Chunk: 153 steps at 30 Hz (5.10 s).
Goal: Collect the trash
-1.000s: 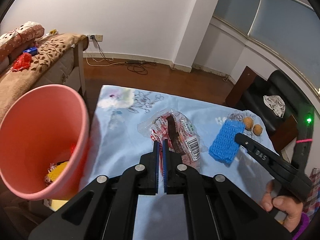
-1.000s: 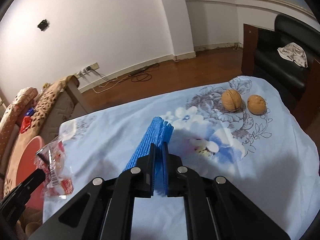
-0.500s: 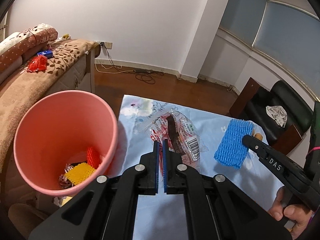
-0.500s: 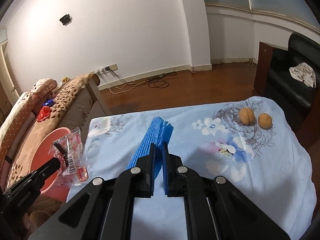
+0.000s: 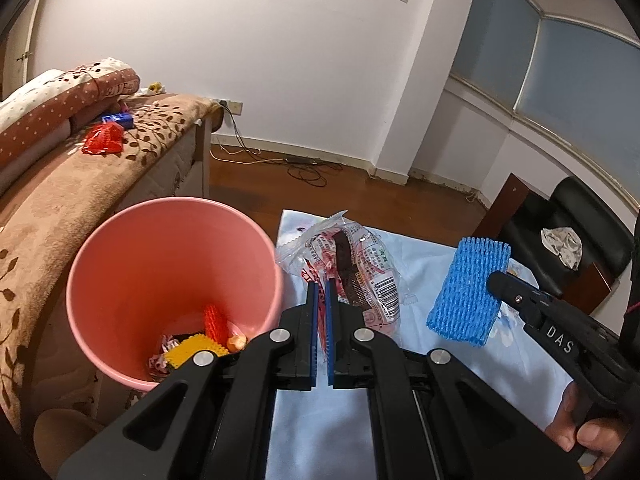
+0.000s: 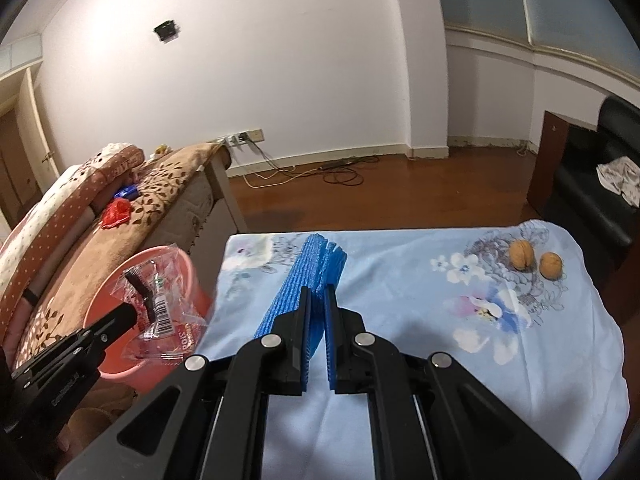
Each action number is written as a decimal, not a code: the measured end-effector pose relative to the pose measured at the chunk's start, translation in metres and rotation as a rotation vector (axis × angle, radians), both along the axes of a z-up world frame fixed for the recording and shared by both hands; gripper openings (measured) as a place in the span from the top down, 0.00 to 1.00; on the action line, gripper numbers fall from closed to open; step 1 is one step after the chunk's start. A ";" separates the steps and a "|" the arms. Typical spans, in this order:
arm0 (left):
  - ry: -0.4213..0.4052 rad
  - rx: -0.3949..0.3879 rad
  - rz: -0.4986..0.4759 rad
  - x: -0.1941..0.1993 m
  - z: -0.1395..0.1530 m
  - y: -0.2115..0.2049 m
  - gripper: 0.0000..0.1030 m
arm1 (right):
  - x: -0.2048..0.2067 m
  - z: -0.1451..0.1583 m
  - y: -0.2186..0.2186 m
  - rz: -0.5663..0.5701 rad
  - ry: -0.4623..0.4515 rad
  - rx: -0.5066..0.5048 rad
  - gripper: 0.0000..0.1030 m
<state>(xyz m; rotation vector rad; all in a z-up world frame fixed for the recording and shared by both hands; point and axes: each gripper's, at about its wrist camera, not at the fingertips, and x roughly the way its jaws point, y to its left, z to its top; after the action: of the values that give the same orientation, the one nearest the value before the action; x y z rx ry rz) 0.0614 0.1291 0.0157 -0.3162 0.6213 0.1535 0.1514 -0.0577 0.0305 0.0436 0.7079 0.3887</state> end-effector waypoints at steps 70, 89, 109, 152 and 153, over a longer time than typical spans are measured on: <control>0.147 0.038 0.275 -0.015 -0.047 0.126 0.98 | -0.011 -0.025 0.189 0.357 -0.011 -0.166 0.94; 0.186 0.000 0.265 -0.012 -0.054 0.133 0.94 | -0.014 -0.026 0.189 0.388 -0.006 -0.144 0.70; 0.105 0.022 0.272 -0.032 -0.022 0.110 0.45 | -0.048 -0.008 0.139 0.370 -0.066 -0.104 0.54; 0.077 0.145 0.223 -0.051 0.008 0.055 0.45 | -0.068 0.000 0.084 0.283 -0.068 -0.042 0.46; 0.079 0.145 0.223 -0.051 0.007 0.054 0.45 | -0.068 0.000 0.083 0.282 -0.067 -0.041 0.46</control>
<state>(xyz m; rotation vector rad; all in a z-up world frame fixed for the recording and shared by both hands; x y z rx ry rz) 0.0106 0.1836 0.0231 -0.2391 0.6482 0.4247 0.0830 0.0253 0.0301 -0.1090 0.6568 0.6423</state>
